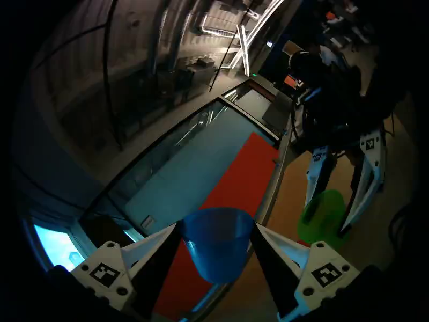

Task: Pour water

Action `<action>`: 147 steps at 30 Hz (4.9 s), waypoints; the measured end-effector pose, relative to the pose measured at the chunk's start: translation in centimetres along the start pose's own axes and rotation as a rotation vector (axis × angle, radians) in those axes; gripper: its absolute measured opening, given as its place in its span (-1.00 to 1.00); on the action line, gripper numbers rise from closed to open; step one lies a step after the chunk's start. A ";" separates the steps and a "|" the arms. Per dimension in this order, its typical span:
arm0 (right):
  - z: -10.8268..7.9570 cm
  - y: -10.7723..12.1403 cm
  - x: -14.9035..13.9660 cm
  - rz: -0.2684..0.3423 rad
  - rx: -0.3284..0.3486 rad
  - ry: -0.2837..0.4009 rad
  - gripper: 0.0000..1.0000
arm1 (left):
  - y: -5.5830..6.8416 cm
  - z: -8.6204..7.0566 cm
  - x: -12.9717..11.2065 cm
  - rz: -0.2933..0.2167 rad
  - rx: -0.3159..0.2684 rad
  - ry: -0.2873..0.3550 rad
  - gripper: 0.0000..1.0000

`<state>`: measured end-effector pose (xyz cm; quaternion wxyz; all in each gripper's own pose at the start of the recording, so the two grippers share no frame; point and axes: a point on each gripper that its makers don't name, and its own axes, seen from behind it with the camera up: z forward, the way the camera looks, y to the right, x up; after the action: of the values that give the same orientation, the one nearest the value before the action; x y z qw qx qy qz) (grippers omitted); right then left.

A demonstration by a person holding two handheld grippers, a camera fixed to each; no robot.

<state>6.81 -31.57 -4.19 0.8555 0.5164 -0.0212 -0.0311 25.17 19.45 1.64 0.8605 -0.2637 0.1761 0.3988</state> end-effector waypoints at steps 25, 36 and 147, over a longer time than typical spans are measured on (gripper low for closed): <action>-0.3 0.2 1.0 -0.002 -0.014 0.021 0.81 | -0.2 0.2 -3.4 -0.654 -0.031 -0.038 0.77; -0.5 0.5 1.0 -0.002 -0.022 0.016 0.81 | 0.2 0.1 -4.1 -0.660 -0.038 -0.062 0.77; -5.3 5.3 -13.9 0.040 -0.067 -0.494 0.82 | 24.2 -10.4 -22.7 -0.615 -0.576 -0.673 0.79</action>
<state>-6.53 -23.35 -1.99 0.8415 0.4639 -0.2390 -0.1399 -8.75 12.96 -2.60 0.8393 -0.3857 -0.3113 0.2232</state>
